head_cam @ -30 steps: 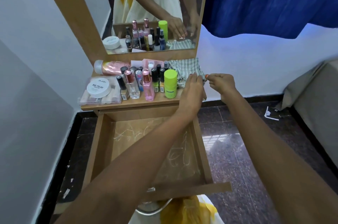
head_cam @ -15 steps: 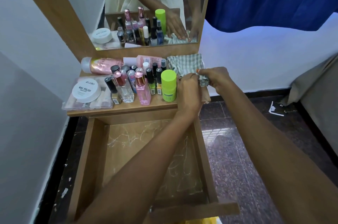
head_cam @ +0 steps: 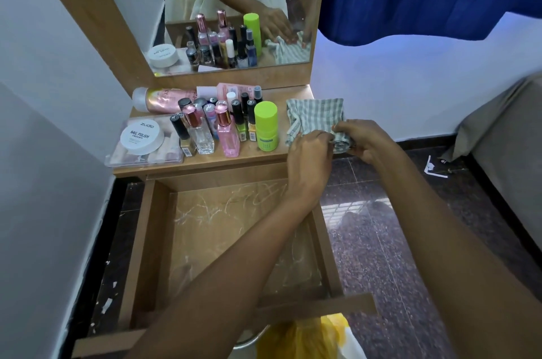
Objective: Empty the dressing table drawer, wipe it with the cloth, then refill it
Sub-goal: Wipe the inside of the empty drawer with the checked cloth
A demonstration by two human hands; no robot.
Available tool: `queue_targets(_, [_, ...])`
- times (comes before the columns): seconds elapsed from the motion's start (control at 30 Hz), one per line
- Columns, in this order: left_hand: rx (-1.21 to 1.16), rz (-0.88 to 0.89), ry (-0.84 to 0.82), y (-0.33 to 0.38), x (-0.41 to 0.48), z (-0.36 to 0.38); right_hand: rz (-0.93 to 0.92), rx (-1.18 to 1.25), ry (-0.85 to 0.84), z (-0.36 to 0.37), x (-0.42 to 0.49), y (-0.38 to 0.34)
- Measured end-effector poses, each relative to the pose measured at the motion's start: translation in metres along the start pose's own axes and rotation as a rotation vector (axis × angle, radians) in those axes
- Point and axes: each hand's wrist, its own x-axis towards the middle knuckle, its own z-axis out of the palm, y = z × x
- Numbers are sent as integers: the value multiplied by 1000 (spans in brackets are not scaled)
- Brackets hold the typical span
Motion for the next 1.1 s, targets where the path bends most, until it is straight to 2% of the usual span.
queue_targets(0.17, [-122, -38, 0, 5, -28, -9, -17, 28, -37, -11, -27, 22])
queue_targets(0.47, [-372, -216, 88, -7, -76, -39, 32, 368, -222, -6, -79, 61])
queue_targets(0.67, [-570, -494, 119, -31, -107, -61, 57, 378, -375, 12, -117, 77])
queue_targets(0.77, [-842, -771, 24, -42, -118, -73, 81, 357, -415, 25, -130, 84])
queue_targets(0.83, [-1125, -965, -124, -53, -123, -84, 109, 361, -420, 35, -137, 88])
queue_targets(0.9, [-1310, -1053, -277, -67, -128, -91, 134, 354, -416, 45, -142, 91])
queue_targets(0.97, [-1345, -1078, -320, -84, -130, -96, 146, 318, -413, 55, -145, 94])
queue_targets(1.1, [-1225, -1032, -286, -106, -132, -110, 144, 248, -427, 76, -149, 95])
